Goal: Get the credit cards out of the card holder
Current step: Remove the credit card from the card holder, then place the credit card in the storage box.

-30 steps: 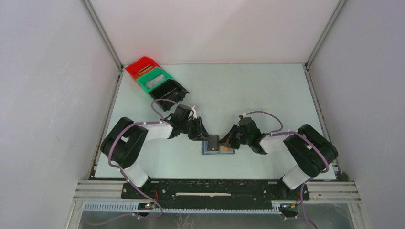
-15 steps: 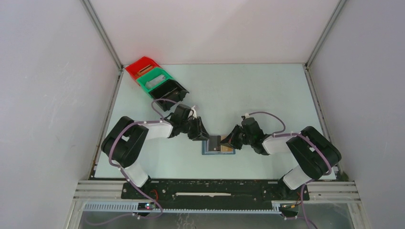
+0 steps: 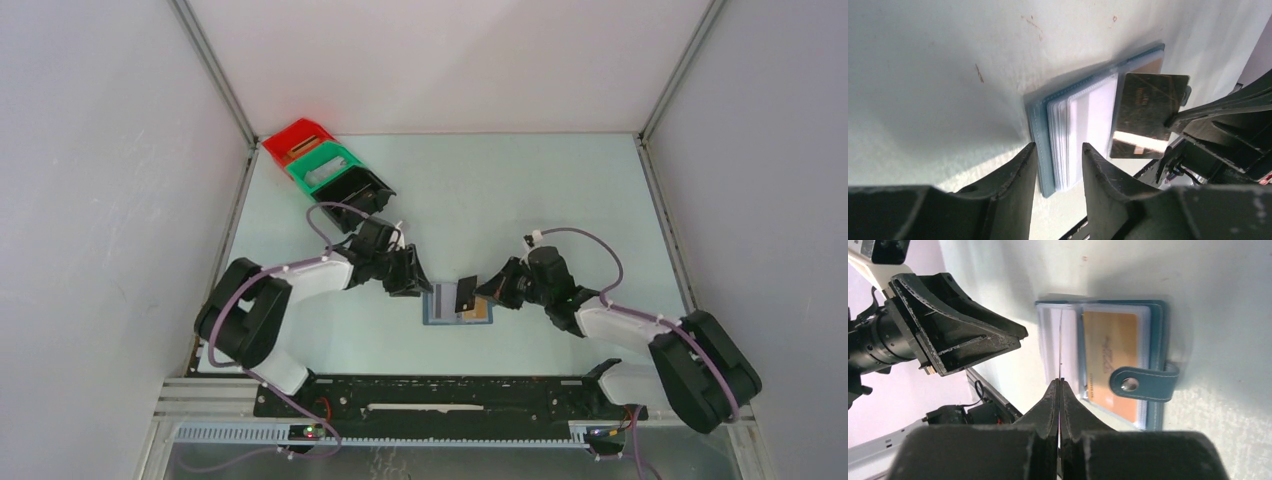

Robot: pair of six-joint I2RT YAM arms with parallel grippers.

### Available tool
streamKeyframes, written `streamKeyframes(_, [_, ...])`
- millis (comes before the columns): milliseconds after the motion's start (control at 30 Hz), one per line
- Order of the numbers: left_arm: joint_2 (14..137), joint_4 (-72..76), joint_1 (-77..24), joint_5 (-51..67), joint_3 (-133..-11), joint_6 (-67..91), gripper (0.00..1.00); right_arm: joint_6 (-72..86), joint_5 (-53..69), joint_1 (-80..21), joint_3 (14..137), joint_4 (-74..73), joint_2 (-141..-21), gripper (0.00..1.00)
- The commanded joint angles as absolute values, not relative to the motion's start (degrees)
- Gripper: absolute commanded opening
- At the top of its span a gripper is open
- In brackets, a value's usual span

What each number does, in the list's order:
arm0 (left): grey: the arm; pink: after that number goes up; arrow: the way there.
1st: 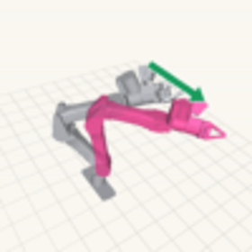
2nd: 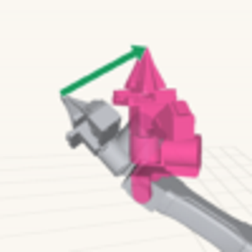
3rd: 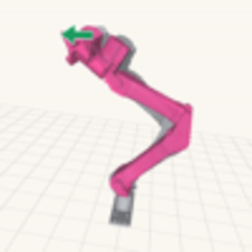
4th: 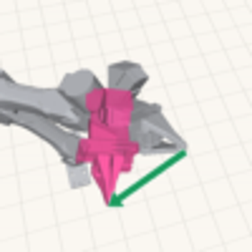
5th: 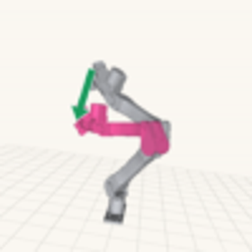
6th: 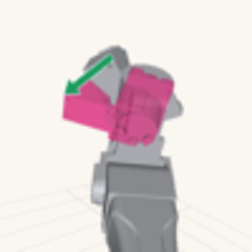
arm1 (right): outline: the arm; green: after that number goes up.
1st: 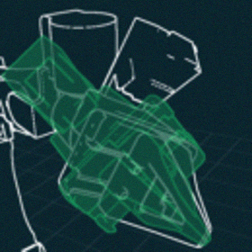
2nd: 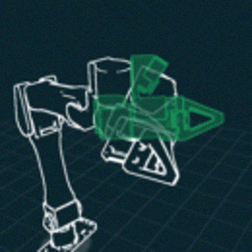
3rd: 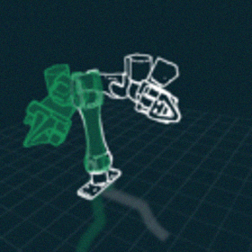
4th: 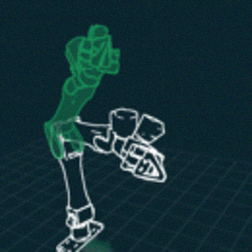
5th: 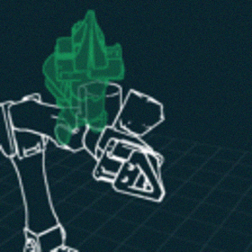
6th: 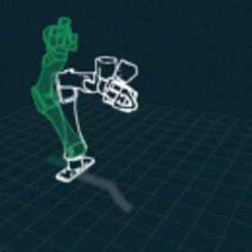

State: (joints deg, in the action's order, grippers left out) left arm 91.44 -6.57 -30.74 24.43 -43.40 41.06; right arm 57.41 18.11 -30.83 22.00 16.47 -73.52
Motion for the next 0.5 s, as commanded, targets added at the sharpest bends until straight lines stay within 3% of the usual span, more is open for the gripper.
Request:
streamKeyframes(0, [84.6,-7.0,-30.3,28.6,-44.3,39.5,0.49,53.6,18.0,-30.5,22.0,14.8,-67.9,0.00])
streamKeyframes(233, [80.7,-1.5,-29.7,39.4,-42.9,42.4,0.60,54.6,21.8,-30.2,21.9,19.1,-62.6,0.00])
streamKeyframes(467, [76.6,9.0,-27.5,46.6,-37.9,49.5,0.63,57.7,27.5,-29.8,21.8,25.8,-61.0,0.00])
